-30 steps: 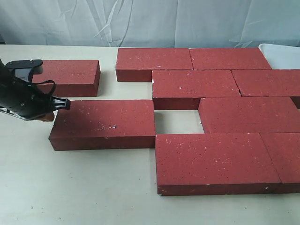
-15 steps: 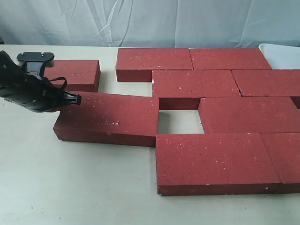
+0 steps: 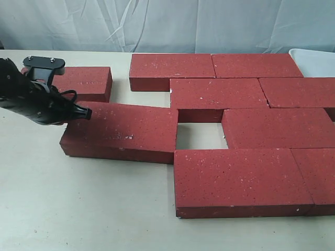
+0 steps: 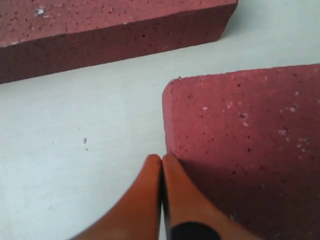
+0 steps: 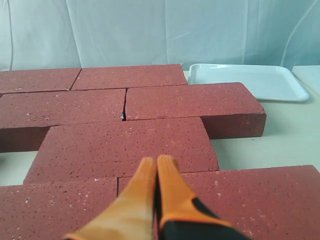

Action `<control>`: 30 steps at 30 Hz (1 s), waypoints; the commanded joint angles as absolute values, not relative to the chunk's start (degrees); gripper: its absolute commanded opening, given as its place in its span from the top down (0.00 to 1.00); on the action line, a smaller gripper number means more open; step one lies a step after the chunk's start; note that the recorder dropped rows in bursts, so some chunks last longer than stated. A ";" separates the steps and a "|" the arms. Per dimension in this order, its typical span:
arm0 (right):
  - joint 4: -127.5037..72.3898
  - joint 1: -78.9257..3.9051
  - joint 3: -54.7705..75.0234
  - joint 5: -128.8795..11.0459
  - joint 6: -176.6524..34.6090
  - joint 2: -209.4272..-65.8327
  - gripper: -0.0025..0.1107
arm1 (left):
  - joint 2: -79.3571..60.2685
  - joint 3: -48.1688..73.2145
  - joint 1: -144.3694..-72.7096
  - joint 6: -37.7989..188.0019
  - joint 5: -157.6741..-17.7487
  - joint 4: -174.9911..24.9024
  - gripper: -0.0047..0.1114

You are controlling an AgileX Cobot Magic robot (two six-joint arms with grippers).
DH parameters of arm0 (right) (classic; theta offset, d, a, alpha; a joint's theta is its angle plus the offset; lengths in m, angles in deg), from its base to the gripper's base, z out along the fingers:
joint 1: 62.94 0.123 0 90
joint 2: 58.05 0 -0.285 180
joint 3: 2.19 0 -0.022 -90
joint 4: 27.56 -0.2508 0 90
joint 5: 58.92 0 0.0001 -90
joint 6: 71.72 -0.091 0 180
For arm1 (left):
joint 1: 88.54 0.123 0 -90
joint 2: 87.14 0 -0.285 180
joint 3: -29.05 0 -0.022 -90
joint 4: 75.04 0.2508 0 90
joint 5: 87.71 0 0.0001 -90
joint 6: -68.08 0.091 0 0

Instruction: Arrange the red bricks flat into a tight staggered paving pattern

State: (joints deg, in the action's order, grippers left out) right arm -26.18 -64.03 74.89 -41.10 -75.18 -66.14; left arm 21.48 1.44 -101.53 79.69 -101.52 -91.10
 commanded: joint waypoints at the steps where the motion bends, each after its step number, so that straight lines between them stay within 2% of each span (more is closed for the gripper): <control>1: -26.18 -63.98 75.02 -41.53 -74.95 -65.83 0.99 | 21.62 1.34 -103.43 72.86 -107.68 -83.90 0.96; 16: -26.18 -63.98 75.02 -41.53 -74.95 -65.83 0.99 | 21.28 1.95 -102.63 67.76 -112.03 -76.76 0.96; 21: -26.18 -63.98 75.02 -41.53 -74.95 -65.83 0.99 | 17.67 4.45 -99.54 68.08 -118.27 -76.45 0.96; 30: -26.18 -63.98 75.02 -41.53 -74.95 -65.83 0.99 | 9.13 4.99 -99.76 73.09 -122.10 -81.65 0.96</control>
State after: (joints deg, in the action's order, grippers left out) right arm -26.18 -64.03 74.89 -41.10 -75.18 -66.14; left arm 10.97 4.68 -99.70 70.77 -119.97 -77.43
